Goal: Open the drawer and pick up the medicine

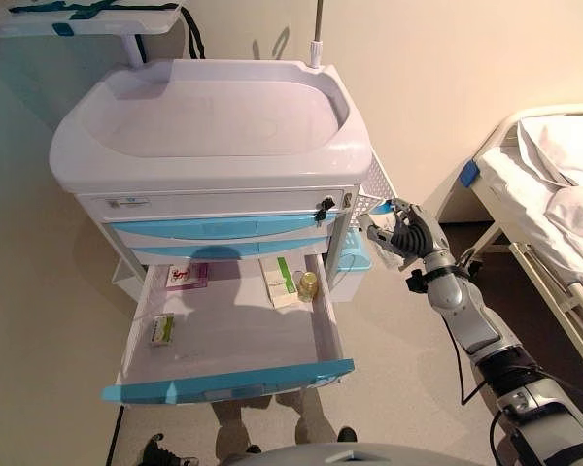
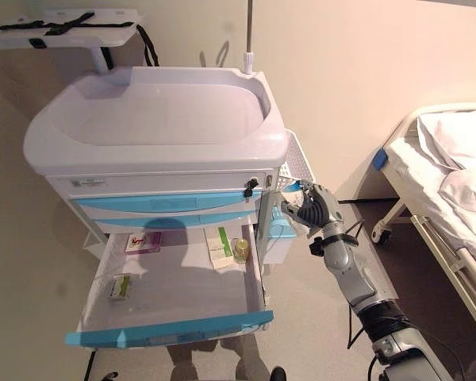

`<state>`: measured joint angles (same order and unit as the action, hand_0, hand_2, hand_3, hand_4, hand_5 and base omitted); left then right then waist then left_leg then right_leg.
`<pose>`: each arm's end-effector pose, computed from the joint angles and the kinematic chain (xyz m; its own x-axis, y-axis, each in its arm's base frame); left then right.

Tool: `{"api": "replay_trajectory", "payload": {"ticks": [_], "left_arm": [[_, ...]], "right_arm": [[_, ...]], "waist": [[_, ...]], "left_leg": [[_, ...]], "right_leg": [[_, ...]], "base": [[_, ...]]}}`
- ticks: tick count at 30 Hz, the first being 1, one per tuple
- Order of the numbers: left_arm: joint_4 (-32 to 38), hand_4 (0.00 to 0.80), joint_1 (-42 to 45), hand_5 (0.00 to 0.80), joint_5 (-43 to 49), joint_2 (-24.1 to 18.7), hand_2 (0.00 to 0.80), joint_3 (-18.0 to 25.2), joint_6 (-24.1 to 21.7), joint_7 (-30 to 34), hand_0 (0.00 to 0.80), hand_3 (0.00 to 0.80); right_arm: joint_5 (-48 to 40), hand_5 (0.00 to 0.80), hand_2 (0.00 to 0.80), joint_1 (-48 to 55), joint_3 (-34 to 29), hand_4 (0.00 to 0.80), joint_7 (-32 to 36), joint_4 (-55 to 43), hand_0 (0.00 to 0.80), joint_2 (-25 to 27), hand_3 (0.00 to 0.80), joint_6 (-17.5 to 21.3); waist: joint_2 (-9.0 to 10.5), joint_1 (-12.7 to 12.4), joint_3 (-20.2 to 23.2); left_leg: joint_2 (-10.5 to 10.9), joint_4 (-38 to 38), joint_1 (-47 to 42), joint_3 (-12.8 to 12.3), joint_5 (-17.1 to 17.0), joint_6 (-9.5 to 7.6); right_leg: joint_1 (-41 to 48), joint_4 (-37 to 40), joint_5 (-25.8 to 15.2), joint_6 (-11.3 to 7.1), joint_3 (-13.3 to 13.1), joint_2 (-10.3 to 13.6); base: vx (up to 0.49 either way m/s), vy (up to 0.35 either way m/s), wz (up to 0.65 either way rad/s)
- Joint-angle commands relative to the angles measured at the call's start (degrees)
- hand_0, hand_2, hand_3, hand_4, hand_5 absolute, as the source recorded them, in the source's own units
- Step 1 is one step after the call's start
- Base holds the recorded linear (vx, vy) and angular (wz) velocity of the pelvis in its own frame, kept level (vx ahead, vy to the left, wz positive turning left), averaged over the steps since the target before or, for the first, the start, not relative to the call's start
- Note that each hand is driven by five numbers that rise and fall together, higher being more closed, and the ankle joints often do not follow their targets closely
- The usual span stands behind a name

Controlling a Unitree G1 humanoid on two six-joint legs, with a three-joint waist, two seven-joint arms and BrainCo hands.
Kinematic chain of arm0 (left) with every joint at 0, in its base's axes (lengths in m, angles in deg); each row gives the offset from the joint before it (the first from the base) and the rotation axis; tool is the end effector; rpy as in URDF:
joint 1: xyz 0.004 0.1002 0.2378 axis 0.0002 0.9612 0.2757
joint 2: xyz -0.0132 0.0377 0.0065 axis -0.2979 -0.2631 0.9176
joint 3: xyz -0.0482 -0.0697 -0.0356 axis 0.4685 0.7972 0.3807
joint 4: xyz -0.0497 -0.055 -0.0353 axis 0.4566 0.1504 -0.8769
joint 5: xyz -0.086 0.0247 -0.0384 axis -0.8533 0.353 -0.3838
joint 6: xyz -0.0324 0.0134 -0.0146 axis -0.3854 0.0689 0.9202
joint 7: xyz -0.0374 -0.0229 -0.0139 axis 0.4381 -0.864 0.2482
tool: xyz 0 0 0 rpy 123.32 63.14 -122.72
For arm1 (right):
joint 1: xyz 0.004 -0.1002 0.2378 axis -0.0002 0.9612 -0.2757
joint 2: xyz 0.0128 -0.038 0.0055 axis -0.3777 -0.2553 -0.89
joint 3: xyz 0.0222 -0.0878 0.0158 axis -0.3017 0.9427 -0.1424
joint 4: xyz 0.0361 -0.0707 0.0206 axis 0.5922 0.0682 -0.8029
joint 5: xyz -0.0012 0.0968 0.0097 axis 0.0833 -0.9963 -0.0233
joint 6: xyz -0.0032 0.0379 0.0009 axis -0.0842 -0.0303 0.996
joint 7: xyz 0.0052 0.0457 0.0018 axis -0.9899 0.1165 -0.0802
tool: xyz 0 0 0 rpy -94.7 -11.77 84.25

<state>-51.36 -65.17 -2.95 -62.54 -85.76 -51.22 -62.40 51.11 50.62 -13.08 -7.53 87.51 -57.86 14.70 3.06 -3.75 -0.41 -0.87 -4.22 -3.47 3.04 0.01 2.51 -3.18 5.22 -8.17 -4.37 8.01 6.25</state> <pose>0.0351 0.2462 -0.0979 0.3399 0.4476 -0.8271 0.2272 0.8144 0.5340 0.2500 -0.1935 0.0830 0.9750 0.0477 0.2172 0.1369 0.6409 -0.7553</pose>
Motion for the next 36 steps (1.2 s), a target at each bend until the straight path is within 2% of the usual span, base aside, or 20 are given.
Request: {"api": "replay_trajectory", "payload": {"ticks": [1,19,36], "left_arm": [[-4.26,0.0,-2.74,0.0,2.38,-1.23,0.0,1.1,0.02,-0.55,0.0,0.0],[-4.33,0.0,-2.37,0.0,1.74,-2.54,0.0,-0.47,0.63,-0.91,0.0,0.0],[-4.97,0.0,-2.36,0.0,-0.48,-4.22,0.0,-3.67,0.3,-1.68,0.0,0.0]], "right_arm": [[-2.48,0.8,0.8,-5.46,-3.53,0.8,-3.3,-3.7,0.8,-0.08,0.8,1.24],[-5.15,0.8,0.8,-19.61,-2.1,0.8,-8.08,3.68,0.8,1.24,0.8,-0.68],[-7.4,0.8,0.8,-45.05,8.73,0.8,-9.07,20.73,0.8,6.27,0.8,-2.1]], "waist": [[1.24,-0.36,0.26],[2.27,-2.28,-0.46],[4.58,-4.39,-1.54]], "left_leg": [[2.09,0.47,4.12,2.52,-0.89,-2.01],[2.36,0.73,4.72,3.16,-0.85,-2.11],[2.5,1.51,6.45,3.7,-0.99,-2.02]], "right_leg": [[2.94,-2.22,3.93,-4.33,0.84,0.56],[2.52,-2.15,3.56,-4.32,1.29,0.59],[1.42,-1.96,2.89,-4.41,1.47,0.34]], "base": [[0.0,0.0,0.0],[0.0,0.0,0.0],[0.0,0.0,0.0]]}}
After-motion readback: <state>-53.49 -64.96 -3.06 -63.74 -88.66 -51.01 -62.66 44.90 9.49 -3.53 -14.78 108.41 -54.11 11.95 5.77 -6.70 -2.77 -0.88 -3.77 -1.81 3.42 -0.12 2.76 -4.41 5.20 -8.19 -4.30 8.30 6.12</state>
